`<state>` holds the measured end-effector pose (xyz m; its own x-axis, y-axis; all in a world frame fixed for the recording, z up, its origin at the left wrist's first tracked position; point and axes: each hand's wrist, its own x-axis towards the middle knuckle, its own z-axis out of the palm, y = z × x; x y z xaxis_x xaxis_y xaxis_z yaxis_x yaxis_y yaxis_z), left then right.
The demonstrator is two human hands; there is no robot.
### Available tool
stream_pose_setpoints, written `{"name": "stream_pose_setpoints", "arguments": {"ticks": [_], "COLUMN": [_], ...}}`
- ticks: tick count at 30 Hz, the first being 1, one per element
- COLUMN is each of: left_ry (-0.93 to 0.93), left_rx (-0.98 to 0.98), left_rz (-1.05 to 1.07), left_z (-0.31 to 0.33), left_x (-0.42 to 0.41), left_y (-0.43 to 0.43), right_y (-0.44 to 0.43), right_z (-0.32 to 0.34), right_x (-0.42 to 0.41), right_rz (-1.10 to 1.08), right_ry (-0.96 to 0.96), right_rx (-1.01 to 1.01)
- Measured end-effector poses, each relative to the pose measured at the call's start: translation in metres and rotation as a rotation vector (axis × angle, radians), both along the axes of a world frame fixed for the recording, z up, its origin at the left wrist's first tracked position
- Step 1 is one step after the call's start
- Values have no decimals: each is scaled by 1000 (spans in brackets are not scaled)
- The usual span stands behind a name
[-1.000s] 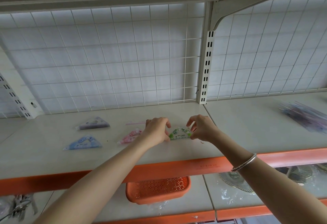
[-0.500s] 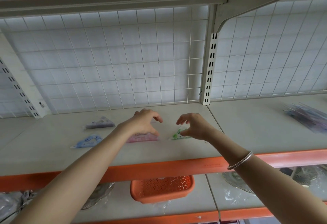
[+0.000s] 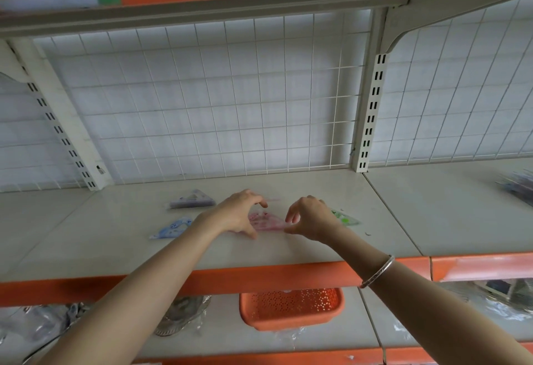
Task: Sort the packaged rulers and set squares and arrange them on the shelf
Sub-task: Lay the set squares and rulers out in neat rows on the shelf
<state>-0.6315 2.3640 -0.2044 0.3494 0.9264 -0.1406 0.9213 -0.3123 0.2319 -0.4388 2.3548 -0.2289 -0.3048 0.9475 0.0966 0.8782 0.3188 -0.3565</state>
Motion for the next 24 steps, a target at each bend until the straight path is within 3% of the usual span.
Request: {"name": "stream_pose_setpoints", "arguments": {"ticks": [24], "left_ry": [-108], "left_rx": [22], "left_rz": [11], "left_z": [-7], "left_x": [-22], "left_y": [-1], "right_y": [0], "right_z": [3], "right_x": [-10], "right_rz": [-111], "right_ry": [5], "right_rx": [-29]}}
